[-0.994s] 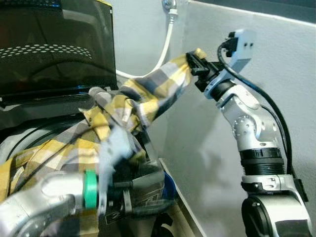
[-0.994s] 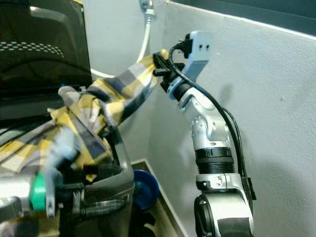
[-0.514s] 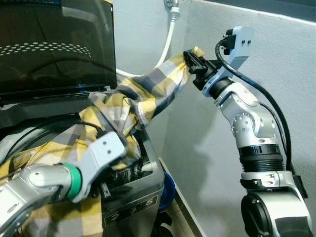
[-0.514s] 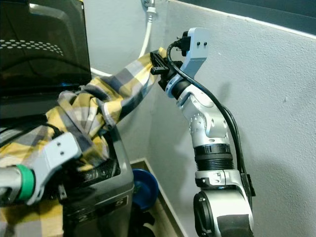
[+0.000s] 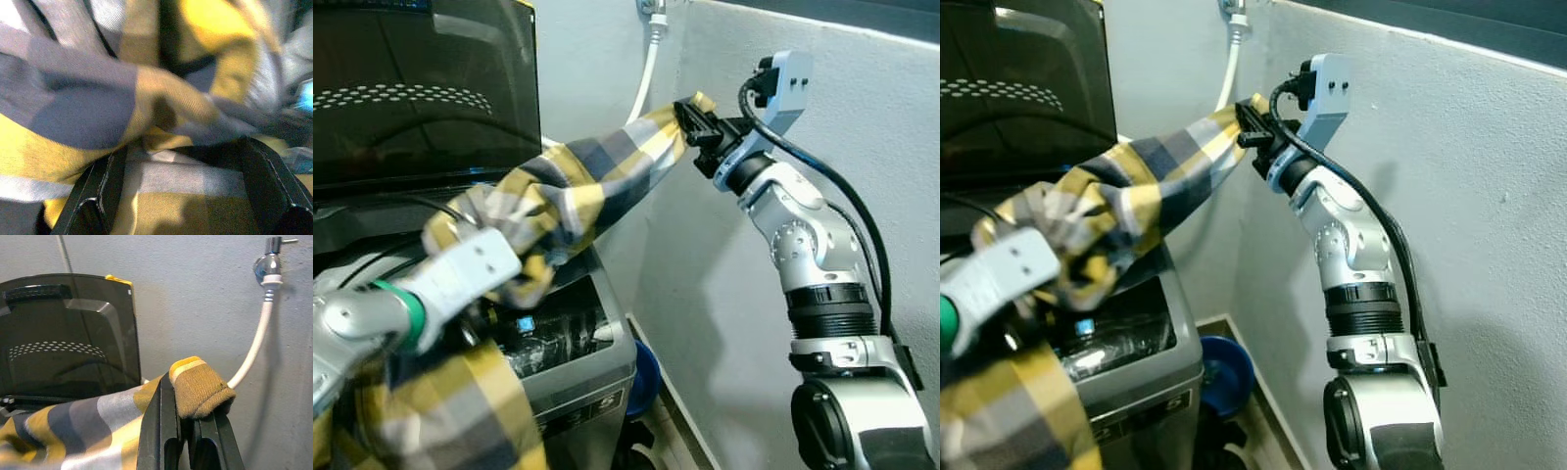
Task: Clothes washing
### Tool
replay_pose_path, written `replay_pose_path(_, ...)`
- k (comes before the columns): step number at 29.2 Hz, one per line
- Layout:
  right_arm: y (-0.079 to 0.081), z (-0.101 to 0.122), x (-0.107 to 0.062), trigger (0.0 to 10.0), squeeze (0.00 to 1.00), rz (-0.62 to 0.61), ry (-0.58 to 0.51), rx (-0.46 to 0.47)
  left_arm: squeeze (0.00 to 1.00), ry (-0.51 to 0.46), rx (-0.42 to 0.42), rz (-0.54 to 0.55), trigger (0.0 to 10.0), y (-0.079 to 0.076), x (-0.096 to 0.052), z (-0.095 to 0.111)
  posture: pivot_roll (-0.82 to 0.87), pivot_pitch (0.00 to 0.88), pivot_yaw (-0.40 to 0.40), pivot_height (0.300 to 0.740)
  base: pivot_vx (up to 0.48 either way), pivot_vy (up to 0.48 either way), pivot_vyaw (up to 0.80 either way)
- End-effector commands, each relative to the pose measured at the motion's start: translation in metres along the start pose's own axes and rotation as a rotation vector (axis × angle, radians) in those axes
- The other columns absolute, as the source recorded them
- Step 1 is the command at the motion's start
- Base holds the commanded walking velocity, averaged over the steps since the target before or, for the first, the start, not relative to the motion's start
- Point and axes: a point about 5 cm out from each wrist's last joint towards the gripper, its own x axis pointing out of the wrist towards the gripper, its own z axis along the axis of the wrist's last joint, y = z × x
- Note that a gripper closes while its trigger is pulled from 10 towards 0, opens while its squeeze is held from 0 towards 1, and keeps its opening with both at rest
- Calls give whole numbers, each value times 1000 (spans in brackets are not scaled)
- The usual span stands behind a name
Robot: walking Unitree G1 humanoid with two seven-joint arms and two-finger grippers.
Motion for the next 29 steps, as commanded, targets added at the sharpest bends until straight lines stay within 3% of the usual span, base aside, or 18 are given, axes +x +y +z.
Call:
replay_pose_path(1,-2,12,2,10000,0,-9,-42,-21,0,36,42,190,10000,22,11,-8,26,16,-55,740,0,0,0)
replay_pose_path(2,-3,12,2,10000,0,-11,-45,-21,0,-14,63,264,10000,30,18,-3,27,16,-56,740,0,0,0)
replay_pose_path(3,-3,12,2,10000,0,-11,-45,-21,0,-14,63,264,10000,30,18,-3,27,16,-56,740,0,0,0)
replay_pose_path(4,-3,12,2,10000,0,-14,-48,-19,0,-85,94,351,10000,38,27,6,27,16,-56,740,0,0,0)
replay_pose_path(5,-3,12,2,10000,0,-14,-48,-19,0,-85,94,351,10000,38,27,6,27,16,-56,740,0,0,0)
replay_pose_path(6,-3,12,2,10000,0,-16,-49,-22,0,-161,134,345,10000,36,34,16,25,17,-54,740,0,0,0)
replay_pose_path(8,-3,12,2,10000,0,-16,-49,-22,0,-161,134,345,10000,36,34,16,25,17,-54,740,0,0,0)
replay_pose_path(9,-3,12,2,10000,0,-20,-51,-24,0,-215,168,387,10000,36,40,26,21,18,-51,740,0,0,0)
replay_pose_path(13,-3,13,2,10000,0,-27,-55,-27,0,-300,146,465,10000,41,44,42,18,19,-50,740,0,0,0)
replay_pose_path(15,-4,14,1,10000,0,-36,-61,-29,0,-391,135,583,10000,53,44,61,17,23,-54,740,0,0,0)
replay_pose_path(17,-6,15,2,10000,0,-48,-67,-33,0,-486,191,716,10000,70,40,83,13,25,-56,740,0,0,0)
replay_pose_path(21,-6,16,2,10000,0,-56,-70,-34,0,-547,283,765,10000,79,36,103,12,26,-57,740,0,0,0)
replay_pose_path(23,-10,19,2,10000,0,-76,-82,-36,0,-637,376,822,10000,95,31,127,20,34,-54,740,0,0,0)
replay_pose_path(25,-10,19,2,10000,0,-76,-82,-36,0,-637,376,822,10000,95,31,127,20,34,-54,740,0,0,0)
replay_pose_path(27,-13,20,2,10000,0,-97,-90,-35,0,-699,407,821,10000,103,29,143,20,39,-51,740,0,0,0)
replay_pose_path(28,-13,19,2,10000,0,-103,-89,-37,0,-706,345,685,10000,96,38,145,16,47,-42,740,0,0,0)
replay_pose_path(29,-13,19,2,10000,0,-103,-89,-37,0,-706,345,685,10000,96,38,145,16,47,-42,740,0,0,0)
